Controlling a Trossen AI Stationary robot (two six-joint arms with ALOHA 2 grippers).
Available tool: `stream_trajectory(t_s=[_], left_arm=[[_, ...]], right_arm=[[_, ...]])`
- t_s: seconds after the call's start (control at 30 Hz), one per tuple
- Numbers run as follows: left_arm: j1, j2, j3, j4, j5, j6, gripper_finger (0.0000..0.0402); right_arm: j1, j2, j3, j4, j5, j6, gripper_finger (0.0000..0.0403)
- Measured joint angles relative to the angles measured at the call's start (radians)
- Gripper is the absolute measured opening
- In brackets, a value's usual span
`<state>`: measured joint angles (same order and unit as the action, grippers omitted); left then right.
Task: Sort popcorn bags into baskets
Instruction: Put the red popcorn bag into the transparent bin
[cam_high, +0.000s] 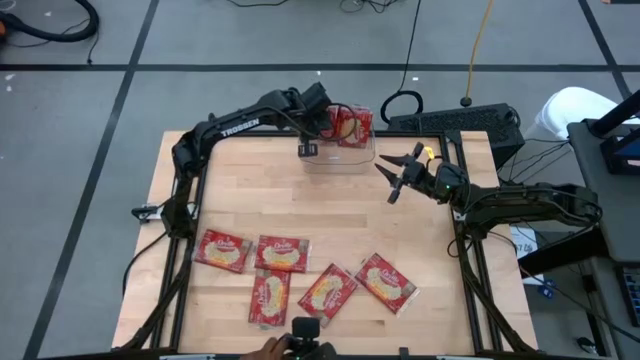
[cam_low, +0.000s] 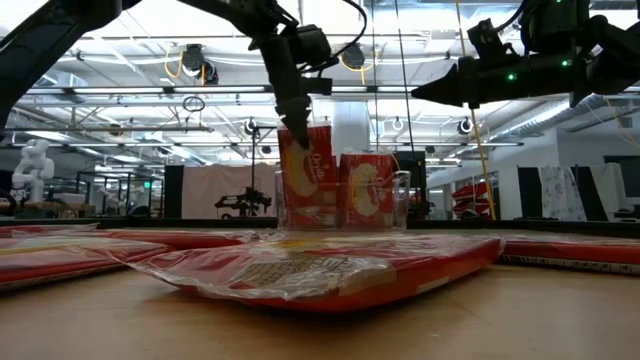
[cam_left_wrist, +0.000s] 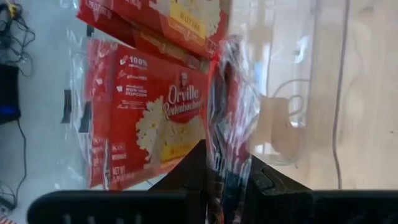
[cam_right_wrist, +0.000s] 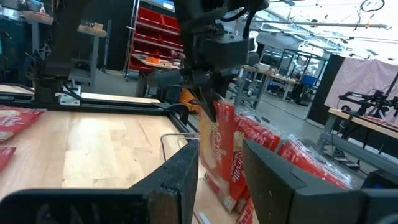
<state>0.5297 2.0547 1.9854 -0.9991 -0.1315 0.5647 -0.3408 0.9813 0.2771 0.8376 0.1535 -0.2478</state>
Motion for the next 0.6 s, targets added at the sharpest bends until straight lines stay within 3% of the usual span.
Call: stream_trajectory(t_s=[0.6], left_arm=[[0.022,0.016,-0.001,0.063,-0.033,0.067,0.0047]], right_arm=[[0.0,0.0,0.0,0.003,0.0,0.0,0.0116]])
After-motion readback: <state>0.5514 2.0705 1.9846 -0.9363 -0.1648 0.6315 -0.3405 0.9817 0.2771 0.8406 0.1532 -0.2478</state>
